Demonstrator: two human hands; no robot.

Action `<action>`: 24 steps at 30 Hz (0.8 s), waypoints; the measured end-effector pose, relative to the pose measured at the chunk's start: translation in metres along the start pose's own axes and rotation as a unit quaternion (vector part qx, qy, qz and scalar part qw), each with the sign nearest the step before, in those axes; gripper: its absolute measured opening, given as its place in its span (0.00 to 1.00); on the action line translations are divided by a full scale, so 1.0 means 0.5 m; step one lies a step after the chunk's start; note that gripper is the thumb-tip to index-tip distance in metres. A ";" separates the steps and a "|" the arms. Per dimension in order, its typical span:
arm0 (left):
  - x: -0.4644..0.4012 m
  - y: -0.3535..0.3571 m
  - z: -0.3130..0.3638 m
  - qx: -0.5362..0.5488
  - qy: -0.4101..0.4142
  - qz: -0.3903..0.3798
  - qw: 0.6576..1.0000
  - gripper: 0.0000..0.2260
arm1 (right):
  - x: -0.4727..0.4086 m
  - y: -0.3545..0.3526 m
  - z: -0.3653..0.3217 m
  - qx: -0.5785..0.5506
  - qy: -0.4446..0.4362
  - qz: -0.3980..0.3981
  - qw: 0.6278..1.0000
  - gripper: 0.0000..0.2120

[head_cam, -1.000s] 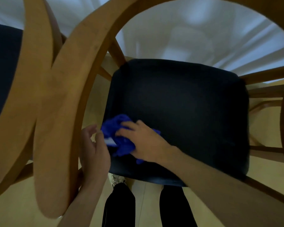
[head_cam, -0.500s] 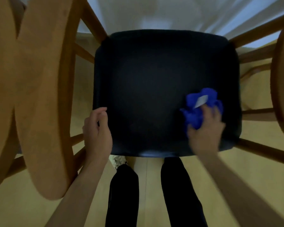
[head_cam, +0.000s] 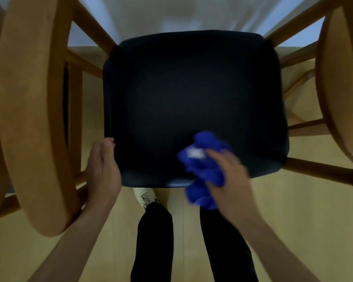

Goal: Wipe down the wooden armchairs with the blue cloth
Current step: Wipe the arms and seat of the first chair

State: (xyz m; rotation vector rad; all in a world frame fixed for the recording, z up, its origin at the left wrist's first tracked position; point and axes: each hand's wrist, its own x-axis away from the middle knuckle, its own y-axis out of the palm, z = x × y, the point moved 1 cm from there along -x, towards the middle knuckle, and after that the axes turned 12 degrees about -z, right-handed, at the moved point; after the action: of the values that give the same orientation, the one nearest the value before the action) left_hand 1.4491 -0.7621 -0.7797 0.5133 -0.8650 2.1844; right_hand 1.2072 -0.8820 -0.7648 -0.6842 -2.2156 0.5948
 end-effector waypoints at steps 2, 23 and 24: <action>0.013 0.006 -0.007 -0.039 0.037 -0.031 0.998 0.17 | 0.026 -0.071 0.088 0.001 0.142 0.134 0.981 0.30; 0.047 0.038 0.006 -0.066 0.083 -0.087 0.991 0.19 | -0.006 0.047 -0.012 -0.027 0.030 0.067 0.997 0.41; 0.052 0.055 0.013 -0.072 0.090 -0.101 0.988 0.19 | -0.009 -0.008 0.031 -0.014 0.069 0.111 0.991 0.42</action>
State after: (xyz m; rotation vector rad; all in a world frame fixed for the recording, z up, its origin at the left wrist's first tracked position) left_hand 1.4121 -0.7683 -0.7720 0.3137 -0.8282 1.9330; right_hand 1.1972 -0.8911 -0.7745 -0.9664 -2.0366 0.6084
